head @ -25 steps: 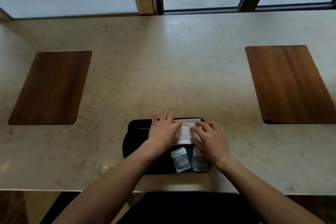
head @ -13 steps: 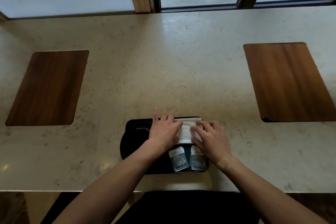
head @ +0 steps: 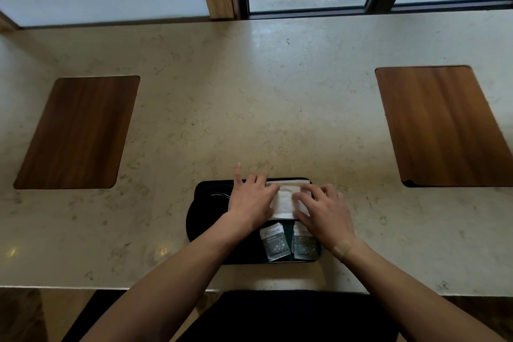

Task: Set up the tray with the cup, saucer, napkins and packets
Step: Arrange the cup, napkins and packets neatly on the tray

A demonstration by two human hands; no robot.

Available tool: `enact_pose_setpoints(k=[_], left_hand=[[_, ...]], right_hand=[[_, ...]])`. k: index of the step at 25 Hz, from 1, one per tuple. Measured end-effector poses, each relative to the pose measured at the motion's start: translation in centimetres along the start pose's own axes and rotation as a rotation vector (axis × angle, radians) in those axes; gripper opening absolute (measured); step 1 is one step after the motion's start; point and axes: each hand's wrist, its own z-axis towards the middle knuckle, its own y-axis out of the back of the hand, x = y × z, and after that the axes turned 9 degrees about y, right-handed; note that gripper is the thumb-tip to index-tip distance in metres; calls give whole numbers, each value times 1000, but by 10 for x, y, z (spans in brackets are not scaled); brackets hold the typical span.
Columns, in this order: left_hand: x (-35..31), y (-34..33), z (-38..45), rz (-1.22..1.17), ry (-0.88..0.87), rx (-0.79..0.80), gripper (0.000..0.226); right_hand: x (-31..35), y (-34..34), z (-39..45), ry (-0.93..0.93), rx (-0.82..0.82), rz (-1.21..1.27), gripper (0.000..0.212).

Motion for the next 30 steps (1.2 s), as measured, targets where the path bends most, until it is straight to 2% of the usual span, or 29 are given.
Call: enact_pose_setpoints(k=[9,15,23,26,30], left_hand=[[1,3,-4,-7,-3,-21,44],[7,3,-29,-81,-48,-187,37],[10,-16,-96,-96,-116,-425,16],[8,-26,-116,-61,-170,-405,16],[1,-36,-128,-33,-243,-250,19]], right_hand=[[5,8,-2,-8,-31,17,37],[16,18,-22,60,-147,112,33],[29,21,-59,162,-105,143,32],[34,20,-68,186,-86,140,34],[39,19,-73,197,-33,136,31]])
